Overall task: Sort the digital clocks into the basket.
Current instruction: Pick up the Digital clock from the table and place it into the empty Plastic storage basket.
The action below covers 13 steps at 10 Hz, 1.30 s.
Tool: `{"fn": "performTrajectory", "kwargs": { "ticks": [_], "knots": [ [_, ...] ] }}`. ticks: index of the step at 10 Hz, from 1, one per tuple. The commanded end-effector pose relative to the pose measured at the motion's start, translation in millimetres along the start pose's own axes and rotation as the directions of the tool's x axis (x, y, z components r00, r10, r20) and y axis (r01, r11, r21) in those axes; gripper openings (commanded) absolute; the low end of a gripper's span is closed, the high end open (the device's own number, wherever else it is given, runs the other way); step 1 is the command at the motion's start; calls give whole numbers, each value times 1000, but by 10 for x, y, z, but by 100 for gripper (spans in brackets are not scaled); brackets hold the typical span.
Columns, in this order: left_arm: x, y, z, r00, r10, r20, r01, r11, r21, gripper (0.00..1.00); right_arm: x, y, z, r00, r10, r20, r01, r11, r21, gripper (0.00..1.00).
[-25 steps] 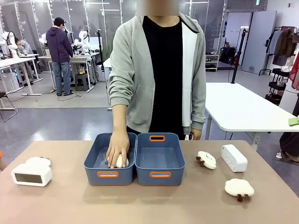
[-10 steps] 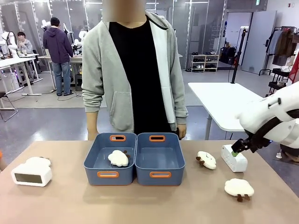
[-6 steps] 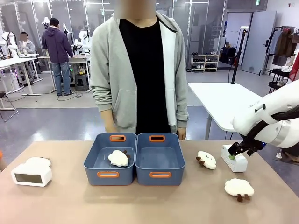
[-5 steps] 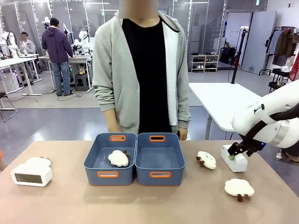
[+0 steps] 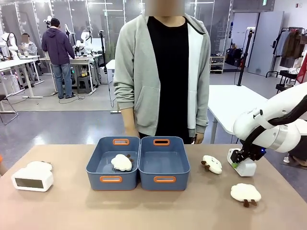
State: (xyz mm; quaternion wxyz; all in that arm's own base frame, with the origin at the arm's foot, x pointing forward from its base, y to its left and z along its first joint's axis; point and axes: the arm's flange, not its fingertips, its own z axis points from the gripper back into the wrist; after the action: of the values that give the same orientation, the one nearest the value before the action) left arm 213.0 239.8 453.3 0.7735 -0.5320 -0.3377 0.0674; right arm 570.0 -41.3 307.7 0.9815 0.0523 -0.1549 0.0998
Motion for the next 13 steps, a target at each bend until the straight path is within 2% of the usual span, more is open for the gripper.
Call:
{"fn": "performTrajectory", "kwargs": {
  "ticks": [1, 3, 4, 7, 9, 11, 13],
  "knots": [
    [21, 4, 16, 1000, -20, 12, 20, 999, -25, 100, 46, -28, 10, 999, -34, -11, 34, 999, 13, 0],
    [21, 4, 16, 1000, -20, 12, 20, 999, -25, 100, 16, -40, 17, 999, -46, -11, 46, 999, 15, 2],
    [21, 4, 16, 1000, -20, 12, 20, 999, -25, 100, -4, -51, 59, 998, -56, -7, 57, 998, 25, 0],
    [21, 4, 16, 1000, -20, 12, 20, 999, -25, 100, -192, -26, 519, 999, 6, 32, -9, 995, 95, 0],
    [21, 4, 16, 1000, -20, 12, 20, 999, -25, 100, -376, 134, 926, 994, 75, 79, -89, 977, 196, 0],
    [21, 4, 16, 1000, -20, 12, 20, 999, -25, 100, -363, 600, 1144, 991, 85, 101, -108, 963, 246, 0],
    [21, 4, 16, 1000, -20, 12, 20, 999, -25, 100, -229, 1267, 1112, 991, 85, 101, -109, 957, 268, 0]
  ]
}}
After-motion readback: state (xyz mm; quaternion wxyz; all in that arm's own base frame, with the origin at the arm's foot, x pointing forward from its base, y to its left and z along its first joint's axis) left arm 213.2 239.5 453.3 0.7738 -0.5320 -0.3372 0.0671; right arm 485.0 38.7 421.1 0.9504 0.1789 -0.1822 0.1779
